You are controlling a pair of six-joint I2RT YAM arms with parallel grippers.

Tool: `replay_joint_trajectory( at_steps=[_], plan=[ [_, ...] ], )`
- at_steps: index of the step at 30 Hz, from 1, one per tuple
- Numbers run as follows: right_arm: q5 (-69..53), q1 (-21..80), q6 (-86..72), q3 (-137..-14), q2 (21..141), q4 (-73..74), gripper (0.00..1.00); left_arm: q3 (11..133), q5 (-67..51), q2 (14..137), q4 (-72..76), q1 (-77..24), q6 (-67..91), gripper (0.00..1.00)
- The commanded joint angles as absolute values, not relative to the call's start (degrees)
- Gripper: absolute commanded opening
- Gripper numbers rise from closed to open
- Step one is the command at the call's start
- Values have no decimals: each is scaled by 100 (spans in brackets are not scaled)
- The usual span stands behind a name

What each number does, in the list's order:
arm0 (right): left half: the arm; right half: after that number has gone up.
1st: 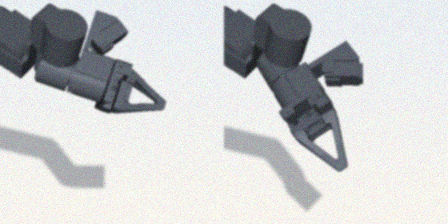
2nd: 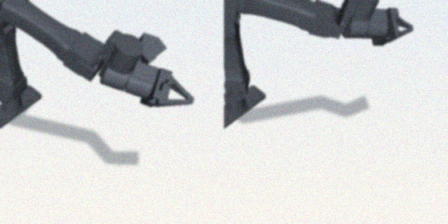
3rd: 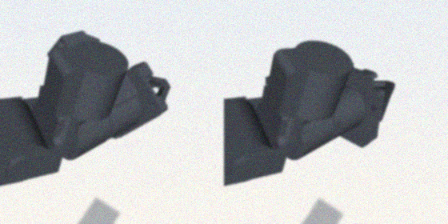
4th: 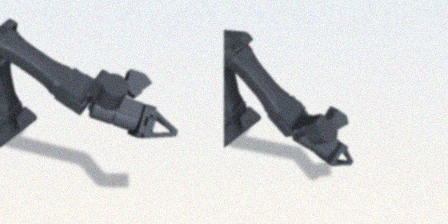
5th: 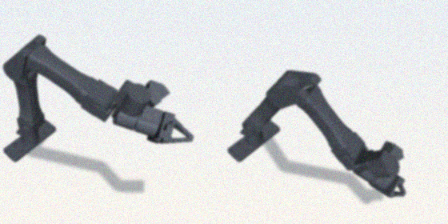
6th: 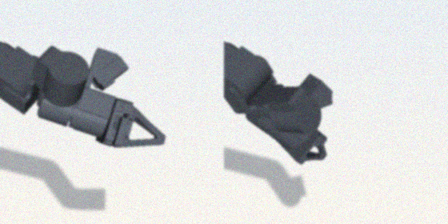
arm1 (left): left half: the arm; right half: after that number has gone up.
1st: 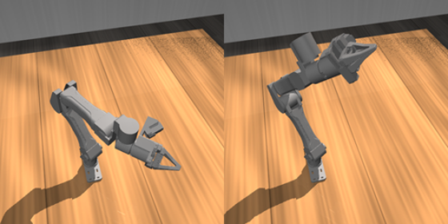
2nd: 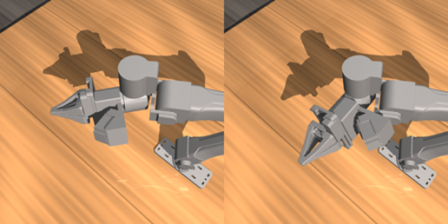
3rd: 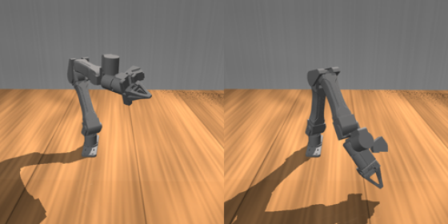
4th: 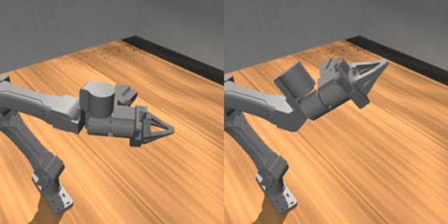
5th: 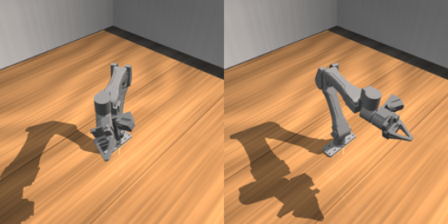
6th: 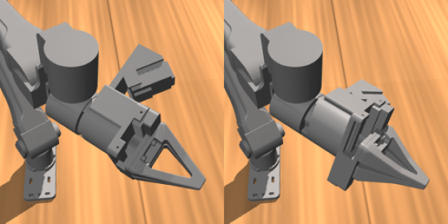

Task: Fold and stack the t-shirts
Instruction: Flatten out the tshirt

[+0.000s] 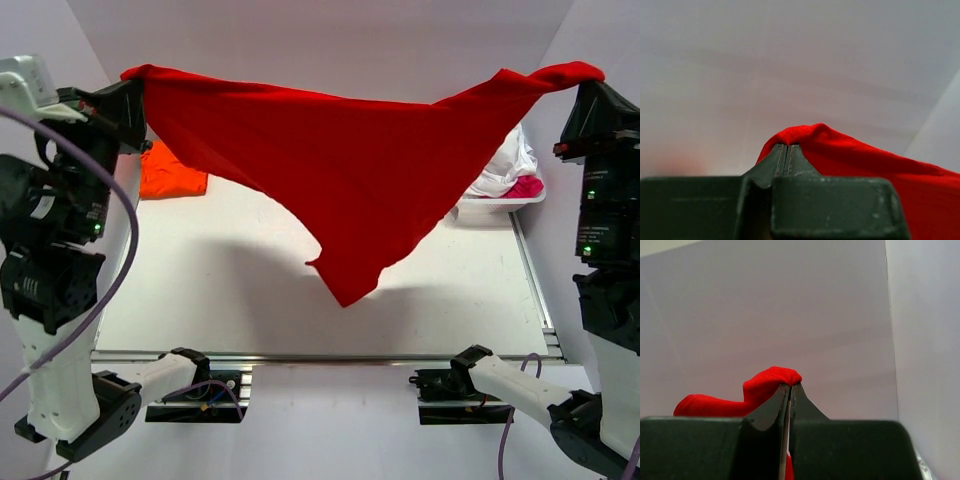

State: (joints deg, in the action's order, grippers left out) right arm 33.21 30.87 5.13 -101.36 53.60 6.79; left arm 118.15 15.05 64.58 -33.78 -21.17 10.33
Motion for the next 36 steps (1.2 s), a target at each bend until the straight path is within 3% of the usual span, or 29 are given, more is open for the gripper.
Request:
replay_joint_trajectory(
  at_steps=[1, 27, 36],
  plan=[
    [3235, 3085, 756, -10467, 5361, 536, 0, 11786, 1266, 6329, -3260, -2074, 914, 0],
    [1284, 3067, 615, -11118, 4580, -103, 0, 11716, -193, 5283, -3208, -2074, 1177, 0],
    [1187, 3067, 466, -11127, 4544, 0, 0, 11339, -554, 4922, -3067, -2021, 1230, 0]
  ],
)
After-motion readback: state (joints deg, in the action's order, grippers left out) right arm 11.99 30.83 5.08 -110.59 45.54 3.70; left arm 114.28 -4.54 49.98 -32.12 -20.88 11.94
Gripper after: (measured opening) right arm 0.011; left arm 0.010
